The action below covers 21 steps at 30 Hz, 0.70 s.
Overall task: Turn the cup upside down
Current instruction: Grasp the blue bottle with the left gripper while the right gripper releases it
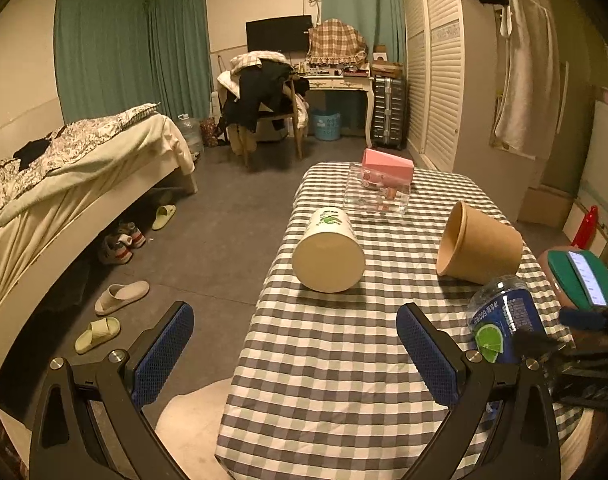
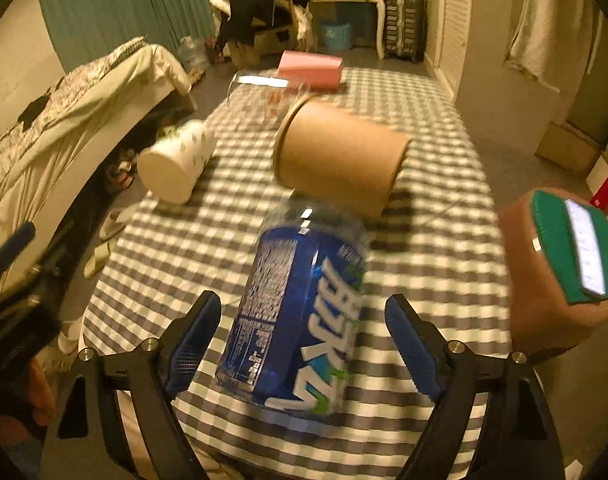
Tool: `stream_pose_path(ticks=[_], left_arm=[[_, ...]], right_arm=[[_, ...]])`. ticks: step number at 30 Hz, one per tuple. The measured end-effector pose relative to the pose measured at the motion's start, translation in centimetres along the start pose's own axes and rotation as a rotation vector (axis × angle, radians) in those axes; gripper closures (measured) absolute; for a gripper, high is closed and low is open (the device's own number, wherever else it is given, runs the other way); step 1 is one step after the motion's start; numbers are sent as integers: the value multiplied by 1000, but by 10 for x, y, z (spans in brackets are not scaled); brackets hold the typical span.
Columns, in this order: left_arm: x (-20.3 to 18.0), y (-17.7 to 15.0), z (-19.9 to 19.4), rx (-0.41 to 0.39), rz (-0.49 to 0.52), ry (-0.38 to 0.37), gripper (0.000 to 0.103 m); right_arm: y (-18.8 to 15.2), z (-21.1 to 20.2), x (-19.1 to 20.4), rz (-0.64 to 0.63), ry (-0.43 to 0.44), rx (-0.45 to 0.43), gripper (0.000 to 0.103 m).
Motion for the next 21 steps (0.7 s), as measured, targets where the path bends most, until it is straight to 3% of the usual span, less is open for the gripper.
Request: stream_pose_path(ticks=[5,11,16,21], left_arm=[[-28,2,8,48,44,-26,0],[-82,11,6,52,115,-82,0],[-114,15,9,57,127,-122,0],[-135,17,25,119,141,-151,0]], right_arm=[[6,-27,-31,14,-40,-57,19],[6,-43,-86,28,-232,-97,19],[3,-44,-112,75,-196,-150,19],[5,-41,-129,66,-223,-189,19]])
Point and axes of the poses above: each gripper's, at about its wrist camera, not at the fingertips, and z roughly the way its jaws point, x to its left, y to its top, the point moved 6 cm from there along z, roughly the way its jaws point, and after that the axes turned 7 degrees about -y, right-handed, at the moved point
